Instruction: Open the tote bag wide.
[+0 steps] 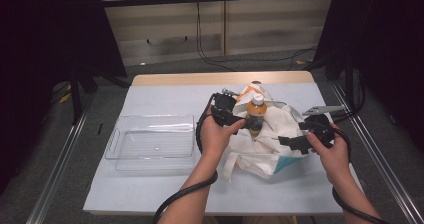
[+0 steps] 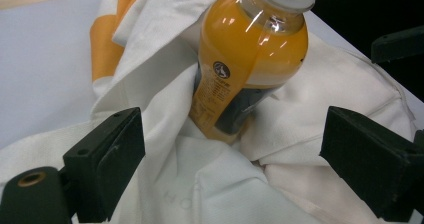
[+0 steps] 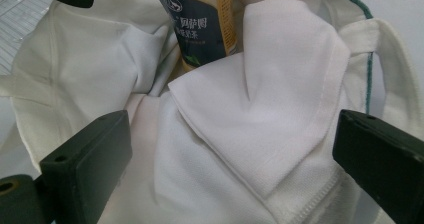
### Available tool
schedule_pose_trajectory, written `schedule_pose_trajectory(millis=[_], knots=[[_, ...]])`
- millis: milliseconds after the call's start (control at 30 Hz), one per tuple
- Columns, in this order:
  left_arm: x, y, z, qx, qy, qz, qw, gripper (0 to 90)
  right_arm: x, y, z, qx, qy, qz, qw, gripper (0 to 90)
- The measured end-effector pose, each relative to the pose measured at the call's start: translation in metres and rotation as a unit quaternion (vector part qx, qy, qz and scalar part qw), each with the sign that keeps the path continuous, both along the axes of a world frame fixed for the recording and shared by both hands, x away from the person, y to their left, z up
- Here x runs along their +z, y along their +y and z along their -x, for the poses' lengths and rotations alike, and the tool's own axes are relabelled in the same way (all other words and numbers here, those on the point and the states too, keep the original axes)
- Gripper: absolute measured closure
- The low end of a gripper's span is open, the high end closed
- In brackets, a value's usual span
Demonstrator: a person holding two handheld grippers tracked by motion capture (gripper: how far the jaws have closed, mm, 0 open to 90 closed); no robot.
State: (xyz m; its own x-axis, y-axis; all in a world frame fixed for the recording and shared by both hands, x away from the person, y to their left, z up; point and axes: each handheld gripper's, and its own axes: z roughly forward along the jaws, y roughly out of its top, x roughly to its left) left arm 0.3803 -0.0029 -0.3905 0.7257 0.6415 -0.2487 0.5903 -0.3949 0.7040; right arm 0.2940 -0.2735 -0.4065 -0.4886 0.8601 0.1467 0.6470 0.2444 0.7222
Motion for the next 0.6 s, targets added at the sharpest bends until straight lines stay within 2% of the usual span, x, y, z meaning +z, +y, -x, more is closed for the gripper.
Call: schedule_pose_trajectory(millis=[100,333,367,433,467,567,600], knots=[[0.0,-0.001,0.0,0.004,0.001,0.004,1.0,10.1,-0.002,0.0,-0.001,0.004,0.004,-0.007,1.0,1.9],[0.002,-0.007,-0.001,0.009,-0.006,0.008,0.9999,10.0,-0.005,-0.002,0.0,0.01,0.007,-0.002,0.9999,1.9],[0.002,-0.008,-0.002,0.003,-0.007,0.007,0.9999,10.0,-0.005,-0.002,0.0,0.009,0.008,-0.003,0.9999,1.9],[0.003,-0.008,-0.002,0.003,-0.011,0.005,0.9999,10.1,-0.004,-0.003,0.001,0.01,0.009,-0.005,0.9999,1.9],[0.003,-0.01,-0.003,0.006,-0.011,0.013,0.9998,10.1,-0.003,-0.003,0.001,0.01,0.009,-0.008,0.9999,1.9],[0.004,-0.011,-0.004,0.002,-0.01,0.006,0.9999,10.9,-0.004,-0.004,0.0,0.014,0.009,-0.02,0.9997,1.8],[0.004,-0.013,-0.004,0.007,-0.009,0.015,0.9998,11.6,-0.005,-0.004,0.001,0.016,0.014,-0.018,0.9996,1.7]])
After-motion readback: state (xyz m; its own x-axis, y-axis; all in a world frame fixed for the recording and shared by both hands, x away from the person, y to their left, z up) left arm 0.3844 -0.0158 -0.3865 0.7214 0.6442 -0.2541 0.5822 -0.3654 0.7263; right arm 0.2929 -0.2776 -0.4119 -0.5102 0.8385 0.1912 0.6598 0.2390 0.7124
